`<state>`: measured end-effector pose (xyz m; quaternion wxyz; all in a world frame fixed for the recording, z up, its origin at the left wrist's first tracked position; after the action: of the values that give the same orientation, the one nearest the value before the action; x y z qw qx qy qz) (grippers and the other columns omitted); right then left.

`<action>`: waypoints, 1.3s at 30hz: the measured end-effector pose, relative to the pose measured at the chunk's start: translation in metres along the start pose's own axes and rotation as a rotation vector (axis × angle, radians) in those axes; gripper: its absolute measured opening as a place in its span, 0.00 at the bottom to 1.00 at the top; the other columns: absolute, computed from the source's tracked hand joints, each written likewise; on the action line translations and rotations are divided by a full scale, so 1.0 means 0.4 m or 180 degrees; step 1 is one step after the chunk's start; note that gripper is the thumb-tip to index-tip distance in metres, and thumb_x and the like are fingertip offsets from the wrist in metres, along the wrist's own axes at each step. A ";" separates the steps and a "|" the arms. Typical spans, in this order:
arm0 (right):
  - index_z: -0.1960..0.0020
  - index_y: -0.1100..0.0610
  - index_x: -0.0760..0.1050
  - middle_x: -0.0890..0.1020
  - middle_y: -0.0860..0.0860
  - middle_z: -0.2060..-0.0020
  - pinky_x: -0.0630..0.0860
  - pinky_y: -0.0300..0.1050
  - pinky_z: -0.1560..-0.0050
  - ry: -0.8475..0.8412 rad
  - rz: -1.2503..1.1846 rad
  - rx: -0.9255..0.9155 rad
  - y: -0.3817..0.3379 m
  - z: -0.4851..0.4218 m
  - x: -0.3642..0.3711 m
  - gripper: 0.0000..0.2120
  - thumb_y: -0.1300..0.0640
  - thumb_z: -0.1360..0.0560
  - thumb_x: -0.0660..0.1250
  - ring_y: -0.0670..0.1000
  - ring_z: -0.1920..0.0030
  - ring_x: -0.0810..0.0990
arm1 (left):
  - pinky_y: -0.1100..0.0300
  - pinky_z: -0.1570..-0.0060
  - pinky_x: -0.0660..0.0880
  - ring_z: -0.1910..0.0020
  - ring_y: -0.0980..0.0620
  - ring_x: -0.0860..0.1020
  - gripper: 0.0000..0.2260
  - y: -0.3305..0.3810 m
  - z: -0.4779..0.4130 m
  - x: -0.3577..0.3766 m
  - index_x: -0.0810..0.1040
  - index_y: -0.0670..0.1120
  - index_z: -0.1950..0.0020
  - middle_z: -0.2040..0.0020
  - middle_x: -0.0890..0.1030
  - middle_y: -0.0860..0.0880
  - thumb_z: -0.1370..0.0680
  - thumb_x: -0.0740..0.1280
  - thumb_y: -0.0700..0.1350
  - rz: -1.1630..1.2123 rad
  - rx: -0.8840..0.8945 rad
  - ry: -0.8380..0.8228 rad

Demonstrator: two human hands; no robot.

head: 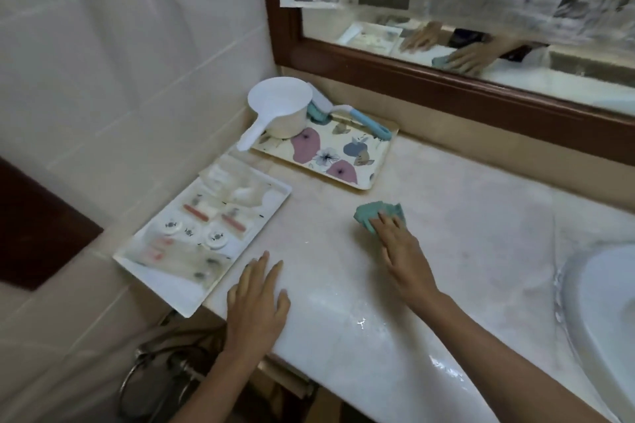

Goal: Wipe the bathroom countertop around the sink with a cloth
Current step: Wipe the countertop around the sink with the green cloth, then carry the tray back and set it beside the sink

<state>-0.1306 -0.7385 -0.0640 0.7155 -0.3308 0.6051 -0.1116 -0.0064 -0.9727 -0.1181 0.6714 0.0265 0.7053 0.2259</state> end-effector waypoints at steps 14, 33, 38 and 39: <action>0.22 0.49 0.48 0.45 0.52 0.22 0.45 0.59 0.26 -0.0486 0.1484 0.0485 -0.020 -0.012 0.157 0.31 0.42 0.23 0.48 0.56 0.22 0.42 | 0.52 0.40 0.68 0.27 0.52 0.64 0.25 -0.005 0.001 -0.007 0.71 0.55 0.30 0.24 0.64 0.53 0.27 0.62 0.54 0.0160 0.0042 0.0187; 0.39 0.65 0.68 0.71 0.63 0.39 0.68 0.54 0.45 -0.0550 0.0572 -0.0433 -0.454 -0.462 0.336 0.16 0.57 0.23 0.55 0.63 0.39 0.68 | 0.46 0.38 0.72 0.39 0.49 0.74 0.28 -0.419 0.114 -0.157 0.59 0.50 0.25 0.30 0.68 0.47 0.22 0.66 0.41 0.3501 -0.3402 0.1230; 0.62 0.57 0.62 0.73 0.63 0.57 0.61 0.48 0.58 -0.0360 0.0240 -0.0048 -0.426 -0.478 0.354 0.06 0.55 0.29 0.51 0.61 0.53 0.71 | 0.49 0.47 0.77 0.45 0.46 0.79 0.19 -0.422 0.050 -0.126 0.68 0.51 0.29 0.39 0.78 0.46 0.19 0.59 0.40 0.3932 -0.3323 0.0941; 0.63 0.57 0.62 0.72 0.63 0.58 0.60 0.47 0.58 -0.0267 0.0204 0.0020 -0.415 -0.473 0.350 0.06 0.59 0.28 0.53 0.61 0.54 0.71 | 0.48 0.46 0.77 0.45 0.46 0.79 0.19 -0.421 0.045 -0.131 0.68 0.51 0.29 0.39 0.78 0.47 0.19 0.59 0.40 0.3889 -0.3363 0.1007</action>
<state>-0.2346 -1.0066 -0.0830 0.7445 -0.3134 0.5846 -0.0765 0.0609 -1.1365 -0.1287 0.2468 0.0541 0.4535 0.8547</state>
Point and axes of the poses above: each hand's wrist, its own z-axis away from the middle knuckle, its own x-axis out of the palm, y = z × x, the point moved 8 cm from there along -z, towards the middle knuckle
